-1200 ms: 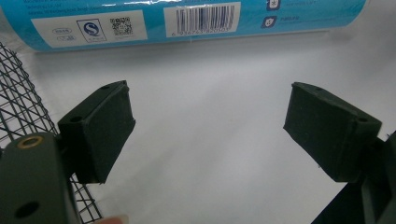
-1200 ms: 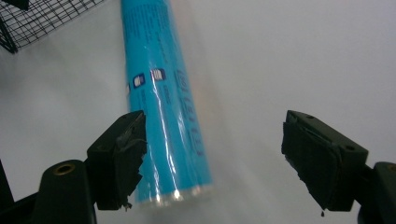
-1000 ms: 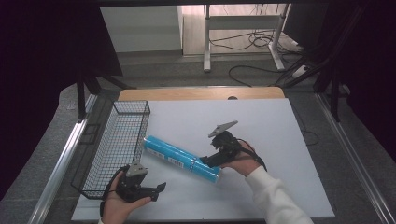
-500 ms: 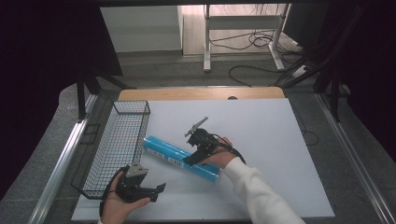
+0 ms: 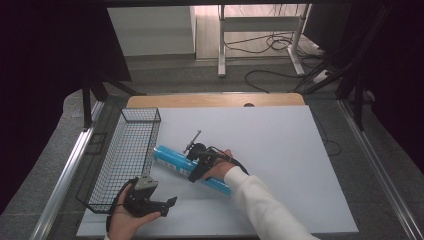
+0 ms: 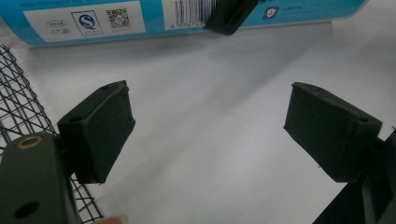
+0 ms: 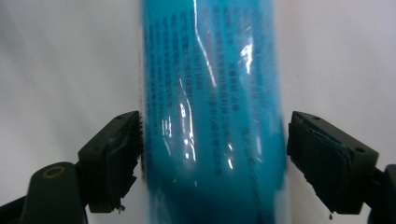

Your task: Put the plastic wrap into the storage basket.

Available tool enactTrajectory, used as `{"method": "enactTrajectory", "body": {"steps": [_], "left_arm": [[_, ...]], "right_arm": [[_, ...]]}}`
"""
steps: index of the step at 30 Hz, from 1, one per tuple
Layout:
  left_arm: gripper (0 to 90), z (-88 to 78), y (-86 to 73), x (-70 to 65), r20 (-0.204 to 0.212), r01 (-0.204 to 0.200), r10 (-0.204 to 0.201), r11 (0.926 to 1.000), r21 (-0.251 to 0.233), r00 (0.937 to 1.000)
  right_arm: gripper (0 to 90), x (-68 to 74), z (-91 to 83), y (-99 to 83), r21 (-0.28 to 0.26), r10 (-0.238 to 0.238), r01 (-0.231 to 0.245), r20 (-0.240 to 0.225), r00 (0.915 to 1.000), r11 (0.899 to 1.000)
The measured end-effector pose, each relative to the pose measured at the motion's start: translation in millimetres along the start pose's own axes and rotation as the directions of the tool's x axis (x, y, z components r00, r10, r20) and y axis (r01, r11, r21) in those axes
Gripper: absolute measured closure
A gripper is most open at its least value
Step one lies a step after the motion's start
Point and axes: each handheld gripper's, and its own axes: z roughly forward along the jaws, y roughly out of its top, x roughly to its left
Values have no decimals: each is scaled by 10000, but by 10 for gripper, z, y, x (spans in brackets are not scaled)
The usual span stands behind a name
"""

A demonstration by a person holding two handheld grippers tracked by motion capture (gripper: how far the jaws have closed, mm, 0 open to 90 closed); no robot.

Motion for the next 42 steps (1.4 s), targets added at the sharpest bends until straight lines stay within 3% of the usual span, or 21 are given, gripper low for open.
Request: {"method": "enactTrajectory", "body": {"steps": [1, 4, 8, 12, 14, 23, 25, 26, 28, 36, 42], "left_arm": [[151, 0, 0, 0, 0, 0, 0, 10000, 0, 10000], [151, -4, -4, 14, -5, 39, -39, 10000, -35, 10000], [151, 1, -8, 14, 47, 45, -45, 10000, -12, 10000], [151, -4, -7, 11, 26, 19, -19, 10000, -34, 10000], [151, -12, -5, 10, 21, 43, -43, 10000, -76, 10000], [151, -19, -7, 19, 35, 81, -81, 9999, -91, 10000], [151, -21, -7, 20, 35, 79, -78, 9999, -100, 10000], [151, -22, -7, 21, 34, 77, -76, 9999, -104, 10000], [151, -21, -6, 19, 24, 72, -72, 9999, -93, 10000], [151, -20, 2, 0, 34, 90, -89, 9999, -135, 10000], [151, -18, 2, 3, 125, 144, -142, 9998, -151, 9998]], "right_arm": [[192, 0, 0, 0, 0, 0, 0, 0, 10000, 10000], [243, 16, 111, 32, 650, -409, 392, 264, 9988, 9971], [314, 57, 115, 76, 803, -874, 846, 322, 9956, 9932], [319, 46, 109, 84, 867, -795, 768, 278, 9964, 9933], [320, 11, 103, 77, 782, -645, 643, -7, 9979, 9949], [322, -61, 24, 56, 365, 152, -135, -462, 9988, 9992], [322, -98, -34, 37, 221, 402, -388, -672, 9969, 9990], [321, -143, -95, 5, -14, 650, -655, -1036, 9925, 9978], [321, -171, -165, -28, -223, 871, -903, -1185, 9891, 9957], [321, -221, -419, -188, -862, 1258, -1355, -1089, 9861, 9870], [321, -224, -548, -312, -1028, 1458, -1561, -1012, 9841, 9824]]}}
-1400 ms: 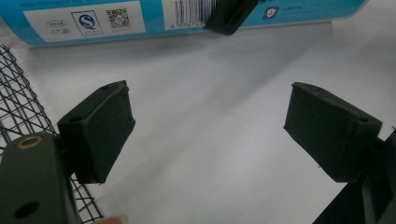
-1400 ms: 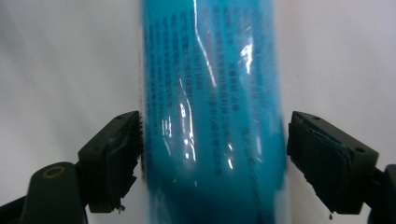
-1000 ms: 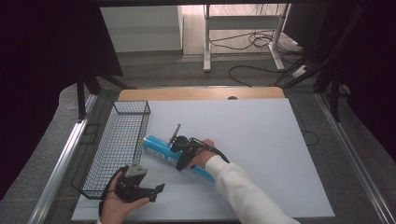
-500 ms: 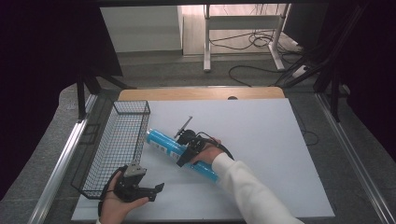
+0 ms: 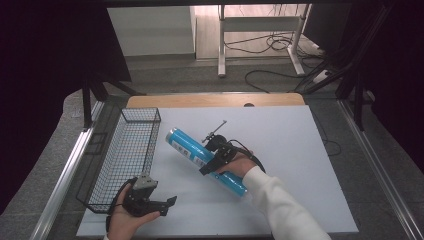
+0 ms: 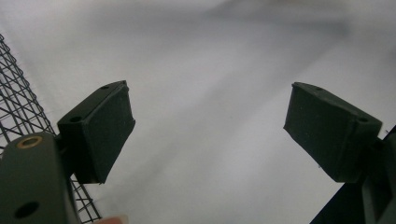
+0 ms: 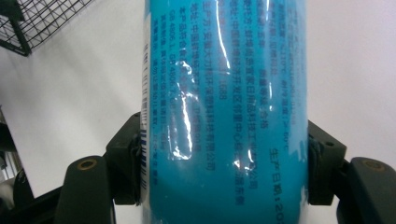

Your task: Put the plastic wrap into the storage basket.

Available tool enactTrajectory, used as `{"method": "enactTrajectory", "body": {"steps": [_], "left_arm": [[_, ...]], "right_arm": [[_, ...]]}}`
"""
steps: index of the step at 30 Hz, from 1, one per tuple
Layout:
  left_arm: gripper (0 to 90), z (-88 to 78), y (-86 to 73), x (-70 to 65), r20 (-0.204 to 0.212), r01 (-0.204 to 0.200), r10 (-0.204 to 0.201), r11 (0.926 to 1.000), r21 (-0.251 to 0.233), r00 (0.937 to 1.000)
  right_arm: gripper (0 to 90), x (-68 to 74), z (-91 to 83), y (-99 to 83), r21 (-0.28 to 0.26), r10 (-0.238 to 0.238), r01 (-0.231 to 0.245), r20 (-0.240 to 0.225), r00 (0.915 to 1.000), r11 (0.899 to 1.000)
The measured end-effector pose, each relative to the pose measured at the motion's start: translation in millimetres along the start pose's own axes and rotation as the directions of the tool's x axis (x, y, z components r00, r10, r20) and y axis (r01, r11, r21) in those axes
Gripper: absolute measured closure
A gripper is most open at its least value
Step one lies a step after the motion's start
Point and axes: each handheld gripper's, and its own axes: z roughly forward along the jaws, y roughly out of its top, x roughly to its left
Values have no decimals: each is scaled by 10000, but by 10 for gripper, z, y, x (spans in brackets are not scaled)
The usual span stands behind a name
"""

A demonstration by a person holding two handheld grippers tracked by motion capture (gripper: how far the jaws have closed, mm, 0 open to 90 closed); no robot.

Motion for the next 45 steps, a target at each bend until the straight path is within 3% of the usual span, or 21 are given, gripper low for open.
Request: {"method": "enactTrajectory", "body": {"steps": [2, 8, 22, 26, 30, 35, 37, 38, 39, 41, 42, 43, 44, 45], "left_arm": [[151, -5, 2, 3, 40, 26, -26, 10000, -62, 10000], [153, -26, 17, 14, 666, 565, -538, 9976, -402, 9963], [156, 52, 70, -39, 836, 686, -648, 9967, -432, 9944], [157, 94, 146, -83, 1335, 943, -862, 9940, -555, 9873], [159, 133, 209, -103, 1502, 1257, -1160, 9905, -565, 9818], [153, 199, 343, -106, 2070, 1971, -1748, 9761, -920, 9626], [147, 235, 389, -96, 2321, 2291, -2014, 9684, -989, 9516], [134, 277, 426, -77, 2519, 2685, -2373, 9584, -969, 9382], [129, 277, 426, -77, 2519, 2685, -2373, 9584, -969, 9382], [125, 311, 463, -56, 2771, 3067, -2695, 9465, -1001, 9223], [121, 328, 489, -46, 3036, 3303, -2861, 9381, -1046, 9088], [121, 337, 507, -43, 3165, 3410, -2934, 9341, -1061, 9021], [121, 361, 562, -49, 3442, 3549, -2988, 9282, -1120, 8901], [122, 361, 562, -49, 3442, 3549, -2988, 9282, -1120, 8901]], "right_arm": [[321, 1, -78, -69, -117, 94, -94, -54, 9999, 9999], [321, 6, -240, -228, -362, 178, -175, 76, 9998, 9992], [321, -53, -472, -647, -977, 590, -579, 86, 9982, 9935], [321, -75, -540, -793, -1321, 898, -875, 117, 9959, 9874], [321, -68, -568, -837, -1335, 889, -864, 126, 9960, 9873], [321, -46, -572, -862, -1334, 848, -814, 204, 9962, 9877], [321, -42, -572, -861, -1419, 854, -815, 219, 9961, 9865], [321, -38, -575, -854, -1490, 850, -805, 241, 9961, 9856], [321, -38, -575, -854, -1490, 850, -805, 241, 9961, 9856], [321, -28, -578, -842, -1555, 890, -836, 284, 9956, 9843], [321, -19, -578, -823, -1639, 824, -753, 370, 9959, 9836], [321, -19, -578, -823, -1639, 824, -753, 370, 9959, 9836], [321, -6, -575, -803, -1710, 859, -785, 365, 9956, 9821], [321, -6, -575, -803, -1710, 859, -785, 365, 9956, 9821]]}}
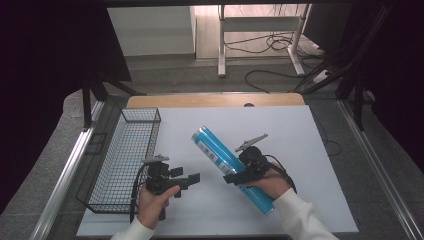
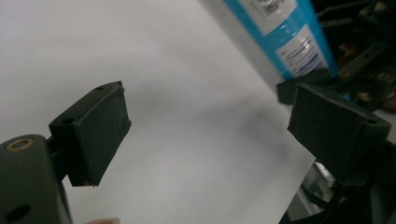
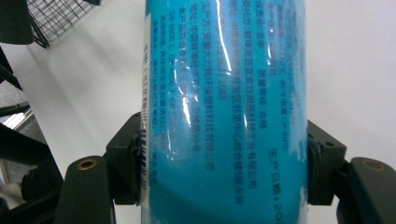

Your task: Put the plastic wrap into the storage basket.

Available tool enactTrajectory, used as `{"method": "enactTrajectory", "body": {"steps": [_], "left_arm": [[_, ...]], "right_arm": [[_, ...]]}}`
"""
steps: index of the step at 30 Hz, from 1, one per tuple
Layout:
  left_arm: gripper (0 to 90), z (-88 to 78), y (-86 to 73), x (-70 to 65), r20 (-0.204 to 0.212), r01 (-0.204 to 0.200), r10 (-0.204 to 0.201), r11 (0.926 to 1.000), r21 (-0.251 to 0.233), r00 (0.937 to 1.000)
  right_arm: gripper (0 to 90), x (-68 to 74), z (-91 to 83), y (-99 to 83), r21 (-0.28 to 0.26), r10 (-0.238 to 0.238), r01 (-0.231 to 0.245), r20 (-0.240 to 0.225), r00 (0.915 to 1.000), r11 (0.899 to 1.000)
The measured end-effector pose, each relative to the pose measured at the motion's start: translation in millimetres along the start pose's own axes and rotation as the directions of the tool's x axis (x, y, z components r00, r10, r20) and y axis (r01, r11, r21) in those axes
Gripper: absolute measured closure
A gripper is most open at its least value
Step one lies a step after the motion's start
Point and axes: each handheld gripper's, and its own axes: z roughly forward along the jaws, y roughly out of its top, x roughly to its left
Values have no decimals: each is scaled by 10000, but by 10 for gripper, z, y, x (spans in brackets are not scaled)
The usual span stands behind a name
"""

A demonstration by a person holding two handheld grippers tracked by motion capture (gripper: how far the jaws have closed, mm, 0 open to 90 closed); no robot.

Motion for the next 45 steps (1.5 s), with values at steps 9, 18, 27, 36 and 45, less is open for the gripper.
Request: {"method": "enactTrajectory", "body": {"steps": [9, 18, 27, 36, 45], "left_arm": [[98, 239, 195, -50, 910, 944, -895, 9942, -508, 9918], [110, 478, 312, -9, 1516, 1951, -1794, 9761, -960, 9720], [226, 589, 353, 55, 2309, 2805, -2561, 9566, -794, 9387], [295, 562, 416, 155, 2957, 3492, -3092, 9325, -922, 9039], [316, 460, 511, 194, 3072, 3202, -2802, 9433, -875, 9094]], "right_arm": [[321, 89, 72, 66, -231, -122, 123, 46, 9999, 9997], [321, 169, 154, 136, -642, -69, 79, 145, 9999, 9979], [320, 268, 236, 215, -835, -73, 104, 379, 9993, 9965], [318, 272, 279, 263, -1042, 165, -110, 519, 9985, 9945], [266, 287, 281, 334, -1247, 113, -110, 16, 9999, 9921]]}}
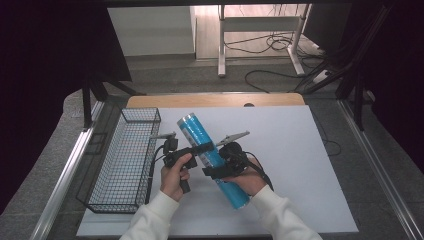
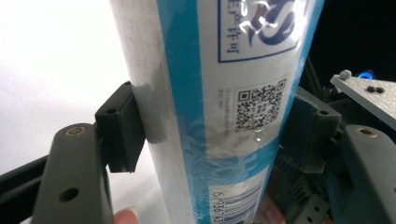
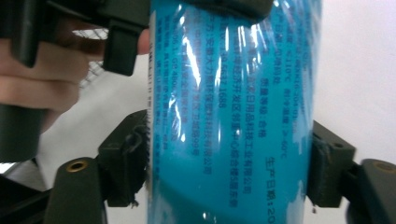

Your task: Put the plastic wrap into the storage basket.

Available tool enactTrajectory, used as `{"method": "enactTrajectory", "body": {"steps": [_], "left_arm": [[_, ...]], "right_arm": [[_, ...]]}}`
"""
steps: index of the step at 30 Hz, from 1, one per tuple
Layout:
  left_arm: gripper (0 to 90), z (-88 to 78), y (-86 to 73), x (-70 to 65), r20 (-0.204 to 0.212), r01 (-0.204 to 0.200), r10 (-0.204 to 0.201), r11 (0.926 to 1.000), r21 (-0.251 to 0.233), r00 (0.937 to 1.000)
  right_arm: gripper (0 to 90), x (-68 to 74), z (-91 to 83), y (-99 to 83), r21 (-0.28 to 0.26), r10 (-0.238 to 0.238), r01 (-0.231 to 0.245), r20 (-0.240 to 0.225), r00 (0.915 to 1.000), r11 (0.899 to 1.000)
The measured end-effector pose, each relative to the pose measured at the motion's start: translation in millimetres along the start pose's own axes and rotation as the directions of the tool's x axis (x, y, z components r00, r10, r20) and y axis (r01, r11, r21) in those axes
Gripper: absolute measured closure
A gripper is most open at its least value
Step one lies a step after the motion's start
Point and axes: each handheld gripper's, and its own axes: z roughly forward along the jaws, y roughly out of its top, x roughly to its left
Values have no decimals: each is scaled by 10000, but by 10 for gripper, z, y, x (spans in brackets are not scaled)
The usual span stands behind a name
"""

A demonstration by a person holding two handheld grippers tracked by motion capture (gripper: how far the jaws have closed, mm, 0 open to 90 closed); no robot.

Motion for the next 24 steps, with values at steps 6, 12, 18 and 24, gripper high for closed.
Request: {"method": "enactTrajectory", "body": {"steps": [6, 12, 18, 24], "left_arm": [[318, -83, 109, -85, 123, -409, 407, 9991, 142, 9991], [319, -196, 183, -129, -102, -645, 647, 9978, 167, 9979], [319, -327, 243, -164, -72, -831, 835, 9958, 381, 9965], [319, -394, 287, -212, -452, -1042, 1067, 9930, 550, 9933]], "right_arm": [[125, 58, -181, -27, -652, -295, 293, -31, 9996, 9974], [125, -80, -603, -180, -1877, 55, -83, -156, 9999, 9822], [140, -352, -868, -444, -2390, 547, -488, 183, 9983, 9698], [154, -624, -901, -690, -2218, 1201, -996, 808, 9895, 9700]]}}
